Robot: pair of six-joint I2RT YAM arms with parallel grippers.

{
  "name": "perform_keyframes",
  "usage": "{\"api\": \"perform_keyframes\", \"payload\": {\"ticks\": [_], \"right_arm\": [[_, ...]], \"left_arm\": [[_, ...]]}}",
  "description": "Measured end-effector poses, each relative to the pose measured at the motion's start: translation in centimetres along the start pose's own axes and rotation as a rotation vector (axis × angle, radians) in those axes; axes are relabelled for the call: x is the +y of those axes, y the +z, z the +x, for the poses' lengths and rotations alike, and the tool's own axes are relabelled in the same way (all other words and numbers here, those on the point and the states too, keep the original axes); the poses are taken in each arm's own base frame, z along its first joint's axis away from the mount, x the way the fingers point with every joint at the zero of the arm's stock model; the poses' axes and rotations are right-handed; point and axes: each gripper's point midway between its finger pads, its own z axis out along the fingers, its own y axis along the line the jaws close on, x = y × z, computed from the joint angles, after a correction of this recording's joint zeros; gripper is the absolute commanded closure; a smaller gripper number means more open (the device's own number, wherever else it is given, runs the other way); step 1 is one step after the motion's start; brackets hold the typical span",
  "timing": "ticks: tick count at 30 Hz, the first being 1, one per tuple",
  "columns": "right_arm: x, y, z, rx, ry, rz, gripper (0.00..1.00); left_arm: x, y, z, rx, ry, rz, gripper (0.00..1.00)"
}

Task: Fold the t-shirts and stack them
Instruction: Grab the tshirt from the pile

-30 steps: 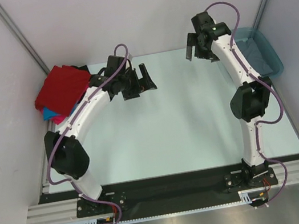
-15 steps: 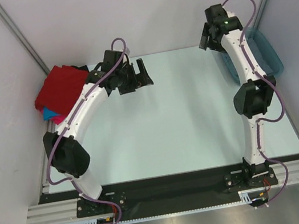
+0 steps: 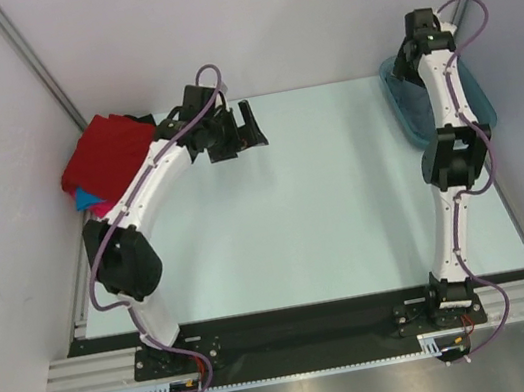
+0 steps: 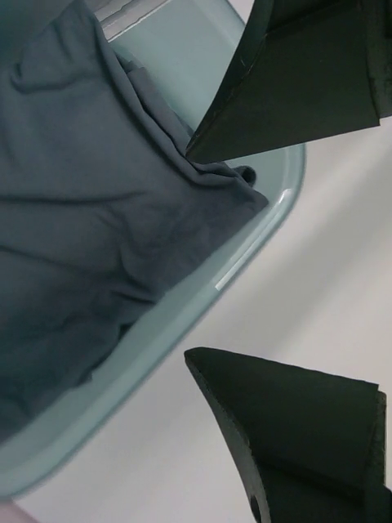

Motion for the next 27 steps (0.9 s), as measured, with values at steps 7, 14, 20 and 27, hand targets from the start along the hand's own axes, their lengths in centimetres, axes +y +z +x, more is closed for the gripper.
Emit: {"api": "perform_keyframes", "payload": {"ticks": [7,14,20,27], "right_arm": [[-4.9,6.2,1.0,0.078,0.071,0.079,0.00],[-8.2,9.1,1.8,0.137,0.128,0.104,0.00],[-6.7,9.4,2.9,0.191,0.155,0.020,0.02],[-5.7,10.5,4.9,0.261,0.185,-0.032,0.05]], "left_arm": [[1.4,3.0,1.3,0.083,-0.031,0.001,0.00],[1.6,4.1,1.7,0.118,-0.042,0.020,0.00],[0.9,4.5,1.1,0.119,-0.041,0.047,0.00],[0.9,4.7,1.4,0.136,-0.043,0.051,0.00]]}}
